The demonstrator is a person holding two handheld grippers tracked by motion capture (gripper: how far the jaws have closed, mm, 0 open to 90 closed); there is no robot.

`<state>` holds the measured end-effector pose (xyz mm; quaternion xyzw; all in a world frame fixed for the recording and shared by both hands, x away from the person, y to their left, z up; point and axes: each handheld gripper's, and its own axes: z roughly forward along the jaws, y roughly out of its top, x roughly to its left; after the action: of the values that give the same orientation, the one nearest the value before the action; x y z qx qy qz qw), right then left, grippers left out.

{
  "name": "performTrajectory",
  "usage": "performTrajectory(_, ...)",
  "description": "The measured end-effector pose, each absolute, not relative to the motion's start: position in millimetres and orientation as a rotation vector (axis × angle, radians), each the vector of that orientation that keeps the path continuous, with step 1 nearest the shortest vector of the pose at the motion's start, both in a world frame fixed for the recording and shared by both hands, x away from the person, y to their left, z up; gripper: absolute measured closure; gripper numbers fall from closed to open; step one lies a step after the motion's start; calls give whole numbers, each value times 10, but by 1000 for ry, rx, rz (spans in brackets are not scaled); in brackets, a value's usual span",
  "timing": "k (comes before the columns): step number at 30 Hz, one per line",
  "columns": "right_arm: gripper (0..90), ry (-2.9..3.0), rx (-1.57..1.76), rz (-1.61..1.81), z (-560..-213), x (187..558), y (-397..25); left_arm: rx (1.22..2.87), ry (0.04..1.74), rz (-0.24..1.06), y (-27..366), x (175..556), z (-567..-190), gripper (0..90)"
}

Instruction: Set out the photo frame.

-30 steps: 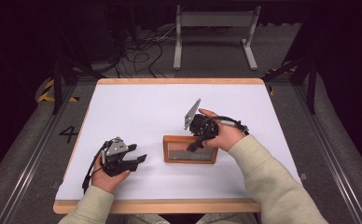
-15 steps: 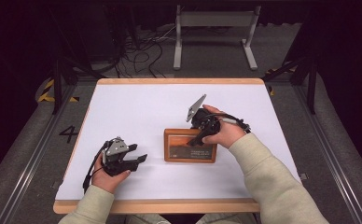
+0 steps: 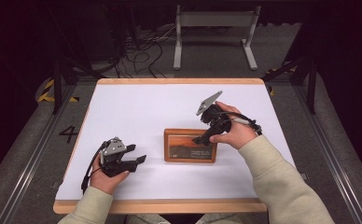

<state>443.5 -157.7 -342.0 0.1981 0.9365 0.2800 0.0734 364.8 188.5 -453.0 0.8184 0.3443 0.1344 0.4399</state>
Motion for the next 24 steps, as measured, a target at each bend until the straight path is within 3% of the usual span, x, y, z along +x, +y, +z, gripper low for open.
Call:
performTrajectory(9,57,2750,682,890,-3286,4285,-1963,2033,860,330,1917,3609,-4509,298)
performTrajectory(24,57,2622,828,1009,-3324,4074,-2470,1996,886,321,2063,3554,-4499,287)
